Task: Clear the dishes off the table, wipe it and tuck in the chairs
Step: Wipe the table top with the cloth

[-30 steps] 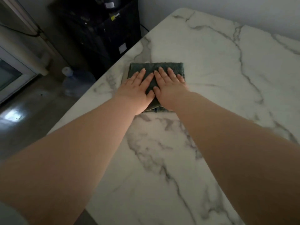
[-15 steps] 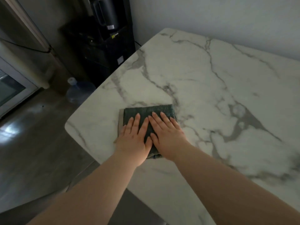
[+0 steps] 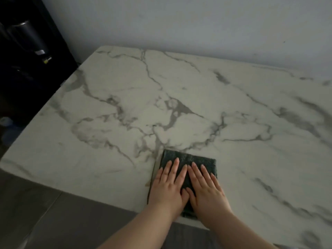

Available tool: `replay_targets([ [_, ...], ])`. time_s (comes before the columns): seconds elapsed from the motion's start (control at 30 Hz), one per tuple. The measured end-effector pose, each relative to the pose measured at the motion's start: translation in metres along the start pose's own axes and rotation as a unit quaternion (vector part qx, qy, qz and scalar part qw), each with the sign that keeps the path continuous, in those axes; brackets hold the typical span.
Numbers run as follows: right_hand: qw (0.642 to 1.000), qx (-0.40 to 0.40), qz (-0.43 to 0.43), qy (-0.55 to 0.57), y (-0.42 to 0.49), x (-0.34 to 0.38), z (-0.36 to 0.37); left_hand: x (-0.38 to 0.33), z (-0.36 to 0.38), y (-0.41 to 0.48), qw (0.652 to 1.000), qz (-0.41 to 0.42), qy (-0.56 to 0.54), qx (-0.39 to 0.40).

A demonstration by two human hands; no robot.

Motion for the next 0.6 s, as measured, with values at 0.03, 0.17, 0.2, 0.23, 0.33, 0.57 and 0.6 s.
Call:
replay_targets([
  [0.03, 1.0, 0.002, 0.006, -0.003, 0.008, -0.003, 0.0, -0.002, -0.002, 0.01, 1.0, 0.002, 0.001, 0.004],
  [0.17, 0.999, -0.013, 0.03, -0.003, 0.058, -0.024, -0.003, -0.006, -0.016, 0.068, 1.0, 0.021, 0.022, 0.005],
  [0.2, 0.999, -0.016, 0.033, -0.007, 0.076, -0.031, -0.004, -0.007, -0.015, 0.088, 0.999, 0.039, 0.029, 0.004],
  [0.23, 0.999, -0.014, 0.036, -0.006, 0.091, -0.039, -0.005, -0.007, -0.014, 0.106, 0.999, 0.04, 0.022, 0.006],
  [0.33, 0.999, -0.04, 0.026, 0.021, 0.14, -0.054, -0.01, -0.007, -0.017, 0.161, 0.998, 0.045, 0.034, -0.021],
  [0.57, 0.996, -0.061, 0.072, 0.01, 0.238, -0.096, -0.02, -0.01, -0.027, 0.272, 0.997, 0.056, 0.05, -0.015],
  [0.6, 0.995, -0.059, 0.08, 0.012, 0.252, -0.104, -0.019, -0.012, -0.025, 0.288, 0.996, 0.061, 0.056, -0.011],
])
Point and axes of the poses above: each hand's wrist, its own y-axis towards the middle knuckle, its own z-axis out of the palm, x = y × z, the point moved 9 cm from there along y, towards the middle knuckle, and after that the axes turned 13 degrees about -x, right-handed, at the moved point
